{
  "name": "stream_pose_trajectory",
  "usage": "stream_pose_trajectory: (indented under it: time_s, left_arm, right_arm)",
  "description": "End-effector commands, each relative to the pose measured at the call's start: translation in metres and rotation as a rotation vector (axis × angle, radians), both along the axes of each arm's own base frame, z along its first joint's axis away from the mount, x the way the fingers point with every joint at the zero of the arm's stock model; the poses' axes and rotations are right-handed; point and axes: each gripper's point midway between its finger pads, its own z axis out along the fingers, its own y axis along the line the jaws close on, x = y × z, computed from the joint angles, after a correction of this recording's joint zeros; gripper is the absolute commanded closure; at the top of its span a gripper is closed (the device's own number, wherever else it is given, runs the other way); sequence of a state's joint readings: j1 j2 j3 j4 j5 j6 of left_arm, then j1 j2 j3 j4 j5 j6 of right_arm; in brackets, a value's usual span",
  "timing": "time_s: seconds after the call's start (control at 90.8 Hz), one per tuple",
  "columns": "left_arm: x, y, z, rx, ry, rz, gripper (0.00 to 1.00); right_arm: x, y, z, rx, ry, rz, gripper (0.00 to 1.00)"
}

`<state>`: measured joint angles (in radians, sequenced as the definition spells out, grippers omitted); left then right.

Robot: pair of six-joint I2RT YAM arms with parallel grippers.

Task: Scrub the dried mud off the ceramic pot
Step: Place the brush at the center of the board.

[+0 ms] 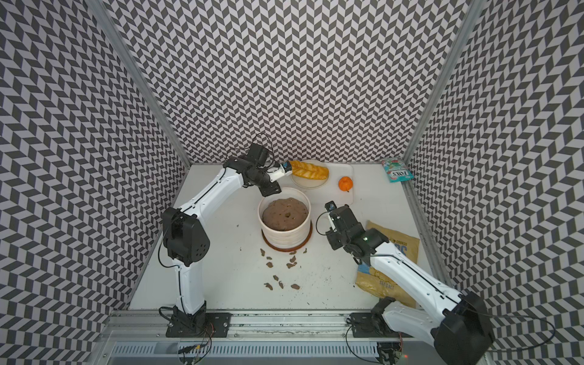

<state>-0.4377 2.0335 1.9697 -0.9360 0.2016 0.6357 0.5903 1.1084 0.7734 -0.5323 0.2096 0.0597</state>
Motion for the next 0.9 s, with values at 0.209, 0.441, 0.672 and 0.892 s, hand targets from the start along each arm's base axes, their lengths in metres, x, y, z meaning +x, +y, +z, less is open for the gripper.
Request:
stream_pose_trajectory:
  time_s: [0.209,0.441,0.672,0.892]
  left_arm:
    - [0.025,0.036,0.1,-0.165,-0.246,0.256,0.21]
    - [0.032,0.08,0.13,-0.407,-0.225,0.543,0.0]
    - [0.01,0.15,0.114,-0.514,-0.37,0.877,0.0]
    - [-0.021,0.204,0.081,-0.533,-0.494,1.111,0.0]
  right_arm:
    - [0.035,0.02,0.003,0.298,-0.195,-0.129,1.0]
    - [0.035,0.027,-0.023,0.314,-0.186,-0.108,0.93]
    - [0.02,0.032,-0.05,0.344,-0.107,-0.072,0.81]
    - [0.009,0.03,-0.072,0.348,-0.055,-0.082,0.81]
